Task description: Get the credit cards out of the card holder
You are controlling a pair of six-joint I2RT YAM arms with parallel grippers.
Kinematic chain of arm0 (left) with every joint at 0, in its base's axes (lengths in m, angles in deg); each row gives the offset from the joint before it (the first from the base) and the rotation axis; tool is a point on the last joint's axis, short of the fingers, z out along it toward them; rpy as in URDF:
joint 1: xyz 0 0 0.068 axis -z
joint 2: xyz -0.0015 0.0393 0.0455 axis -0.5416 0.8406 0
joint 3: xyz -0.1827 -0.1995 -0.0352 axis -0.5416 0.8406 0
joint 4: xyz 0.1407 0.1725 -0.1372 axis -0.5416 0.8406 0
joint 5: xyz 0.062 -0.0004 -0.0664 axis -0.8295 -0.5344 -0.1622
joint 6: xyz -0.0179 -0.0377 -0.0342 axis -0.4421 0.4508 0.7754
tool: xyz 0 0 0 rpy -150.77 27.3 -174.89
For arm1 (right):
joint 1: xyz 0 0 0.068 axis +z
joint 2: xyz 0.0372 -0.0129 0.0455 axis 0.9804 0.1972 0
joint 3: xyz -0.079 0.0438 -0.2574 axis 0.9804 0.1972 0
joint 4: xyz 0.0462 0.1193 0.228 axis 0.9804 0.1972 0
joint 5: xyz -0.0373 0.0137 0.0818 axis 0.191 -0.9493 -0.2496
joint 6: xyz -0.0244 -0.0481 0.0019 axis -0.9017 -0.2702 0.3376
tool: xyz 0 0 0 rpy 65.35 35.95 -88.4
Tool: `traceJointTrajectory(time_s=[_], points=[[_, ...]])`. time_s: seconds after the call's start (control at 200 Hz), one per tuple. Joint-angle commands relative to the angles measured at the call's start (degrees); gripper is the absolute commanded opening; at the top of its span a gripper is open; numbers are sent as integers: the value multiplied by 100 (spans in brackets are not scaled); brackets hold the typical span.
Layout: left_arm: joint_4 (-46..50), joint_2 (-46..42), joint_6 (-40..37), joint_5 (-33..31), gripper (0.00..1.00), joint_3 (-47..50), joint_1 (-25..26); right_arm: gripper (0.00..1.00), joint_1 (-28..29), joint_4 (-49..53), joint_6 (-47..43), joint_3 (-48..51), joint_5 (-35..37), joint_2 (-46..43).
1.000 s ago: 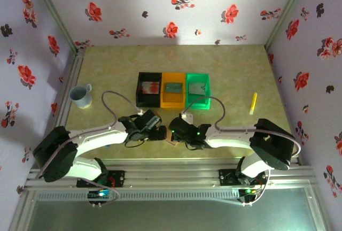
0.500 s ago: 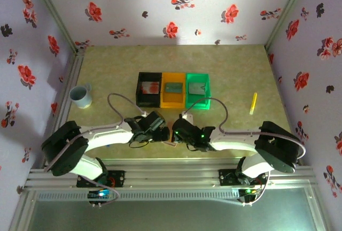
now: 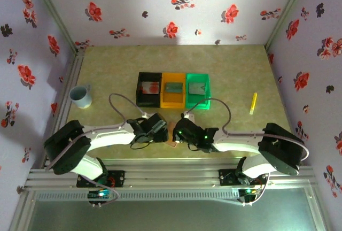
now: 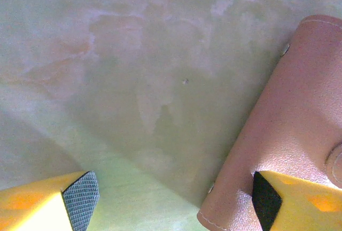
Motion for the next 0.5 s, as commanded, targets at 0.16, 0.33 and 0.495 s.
traceJointTrajectory(time_s=[0.16, 0.33, 0.495], points=[[-891, 934, 469, 621, 79, 210, 435, 0, -179, -477, 309, 327, -147, -105], [-958, 1040, 535, 621, 78, 179, 529, 2, -167, 70, 251, 118, -93, -136], [-1044, 1020, 543, 638, 78, 218, 529, 40, -80, 66, 137, 75, -92, -132]])
